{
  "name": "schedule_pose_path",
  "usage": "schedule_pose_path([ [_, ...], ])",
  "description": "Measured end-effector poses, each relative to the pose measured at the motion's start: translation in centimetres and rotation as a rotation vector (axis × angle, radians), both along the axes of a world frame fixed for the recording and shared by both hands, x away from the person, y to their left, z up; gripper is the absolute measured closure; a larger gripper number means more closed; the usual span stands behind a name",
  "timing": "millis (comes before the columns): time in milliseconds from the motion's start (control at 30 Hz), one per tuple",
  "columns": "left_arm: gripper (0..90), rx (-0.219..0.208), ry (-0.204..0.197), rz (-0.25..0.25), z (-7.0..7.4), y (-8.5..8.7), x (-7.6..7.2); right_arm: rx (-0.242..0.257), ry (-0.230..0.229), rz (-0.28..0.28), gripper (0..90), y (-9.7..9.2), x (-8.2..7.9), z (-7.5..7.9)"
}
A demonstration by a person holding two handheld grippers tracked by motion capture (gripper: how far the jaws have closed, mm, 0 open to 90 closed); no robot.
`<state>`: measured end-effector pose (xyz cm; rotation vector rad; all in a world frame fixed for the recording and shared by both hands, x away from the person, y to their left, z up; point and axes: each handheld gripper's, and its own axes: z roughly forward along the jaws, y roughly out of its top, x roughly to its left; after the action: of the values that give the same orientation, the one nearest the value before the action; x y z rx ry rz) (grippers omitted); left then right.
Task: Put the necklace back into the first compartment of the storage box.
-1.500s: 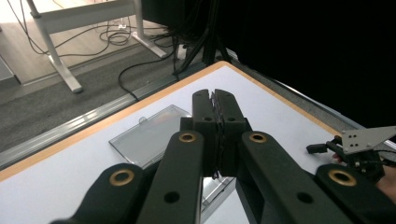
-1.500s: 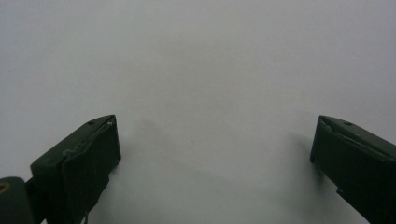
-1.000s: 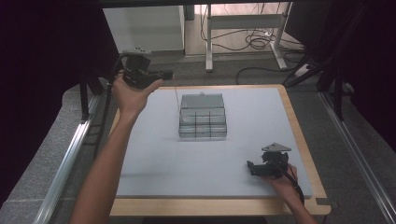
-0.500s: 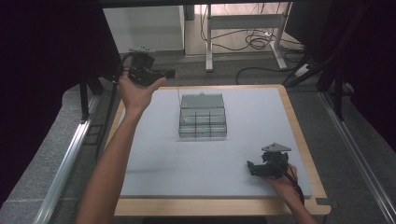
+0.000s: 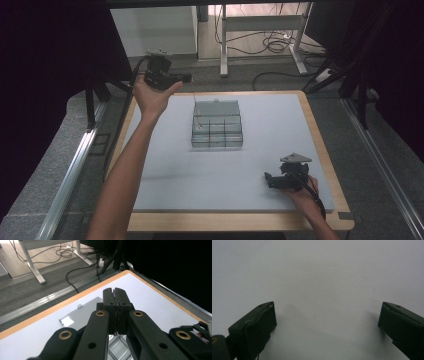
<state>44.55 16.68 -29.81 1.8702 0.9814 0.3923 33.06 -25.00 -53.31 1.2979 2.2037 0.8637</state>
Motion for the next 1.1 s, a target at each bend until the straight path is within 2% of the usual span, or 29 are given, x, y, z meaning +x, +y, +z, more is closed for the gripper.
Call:
schedule_pose_path([
  [333,89.5,0.008,0.026,-0.011,-1.8,-1.1,1.4,-0.001,-0.003,0.001,1.3,0.0,0.0,0.0],
  [600,89.5,-0.004,0.054,0.015,-3.7,-0.7,2.4,0.000,-0.002,0.001,1.3,0.0,0.0,0.0],
  [767,89.5,-0.004,0.083,0.028,-5.4,-0.5,2.9,0.000,-0.002,0.002,1.3,0.0,0.0,0.0],
  [1100,89.4,0.003,0.140,0.015,-9.5,-0.9,3.1,-0.001,-0.002,0.001,1.3,0.0,0.0,0.0],
])
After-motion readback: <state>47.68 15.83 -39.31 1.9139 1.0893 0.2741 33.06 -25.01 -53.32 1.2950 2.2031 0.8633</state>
